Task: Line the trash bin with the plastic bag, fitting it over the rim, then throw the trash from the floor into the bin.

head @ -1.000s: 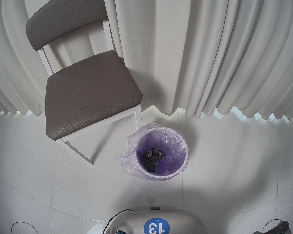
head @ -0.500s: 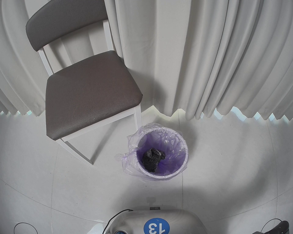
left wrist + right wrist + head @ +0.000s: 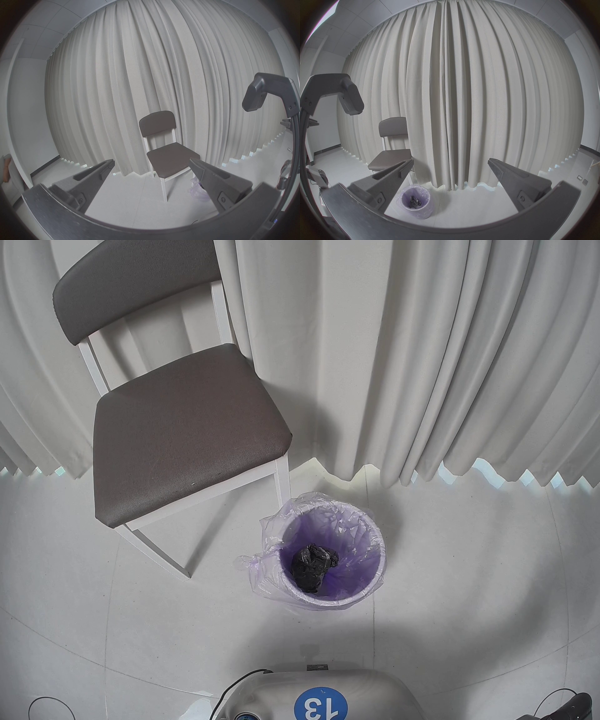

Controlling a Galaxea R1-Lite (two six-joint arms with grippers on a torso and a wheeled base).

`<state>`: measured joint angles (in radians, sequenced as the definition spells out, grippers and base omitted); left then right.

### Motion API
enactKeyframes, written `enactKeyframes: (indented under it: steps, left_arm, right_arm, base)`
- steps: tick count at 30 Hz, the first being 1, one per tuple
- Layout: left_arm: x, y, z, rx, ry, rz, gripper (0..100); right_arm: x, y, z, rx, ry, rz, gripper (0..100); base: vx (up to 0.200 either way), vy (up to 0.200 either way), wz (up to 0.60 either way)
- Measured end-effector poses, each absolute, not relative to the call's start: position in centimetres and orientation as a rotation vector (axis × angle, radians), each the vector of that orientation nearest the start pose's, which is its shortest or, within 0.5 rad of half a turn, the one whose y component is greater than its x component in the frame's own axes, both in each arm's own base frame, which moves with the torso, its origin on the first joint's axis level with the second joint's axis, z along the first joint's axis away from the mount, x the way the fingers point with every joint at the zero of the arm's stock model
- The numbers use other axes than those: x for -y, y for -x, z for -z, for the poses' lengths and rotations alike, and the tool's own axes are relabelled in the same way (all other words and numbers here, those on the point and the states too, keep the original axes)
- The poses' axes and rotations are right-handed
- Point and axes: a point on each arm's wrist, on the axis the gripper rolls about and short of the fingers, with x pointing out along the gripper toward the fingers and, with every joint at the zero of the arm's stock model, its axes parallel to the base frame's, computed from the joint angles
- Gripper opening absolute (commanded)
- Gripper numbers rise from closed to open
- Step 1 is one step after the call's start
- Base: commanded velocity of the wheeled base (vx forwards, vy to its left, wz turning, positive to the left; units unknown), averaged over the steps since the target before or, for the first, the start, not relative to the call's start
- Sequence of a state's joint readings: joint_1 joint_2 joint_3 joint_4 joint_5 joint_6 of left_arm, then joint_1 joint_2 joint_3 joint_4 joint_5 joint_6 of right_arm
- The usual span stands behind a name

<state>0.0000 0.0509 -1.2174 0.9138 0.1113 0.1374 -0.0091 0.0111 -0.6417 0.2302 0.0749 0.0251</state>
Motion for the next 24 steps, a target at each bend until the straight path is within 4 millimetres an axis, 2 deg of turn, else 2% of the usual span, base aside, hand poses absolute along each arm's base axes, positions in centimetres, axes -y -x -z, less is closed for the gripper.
enactKeyframes:
  steps: [7, 15, 24]
  left_arm:
    - [-0.3, 20.0, -22.3, 0.255, -0.059, -0.117, 100]
    - [-0.3, 19.6, -23.2, 0.375, -0.044, -0.118, 100]
    - [-0.4, 16.2, -23.3, 0.451, 0.020, -0.155, 100]
  right_arm:
    - [-0.2, 11.3, -21.3, 0.454, -0.016, -0.058, 100]
    - [-0.2, 11.1, -21.3, 0.460, -0.006, -0.033, 100]
    - [-0.1, 11.0, -22.3, 0.661, 0.005, 0.001, 100]
  base:
    - [0.000, 0.000, 0.00]
    - [0.000, 0.000, 0.00]
    - [0.000, 0.000, 0.00]
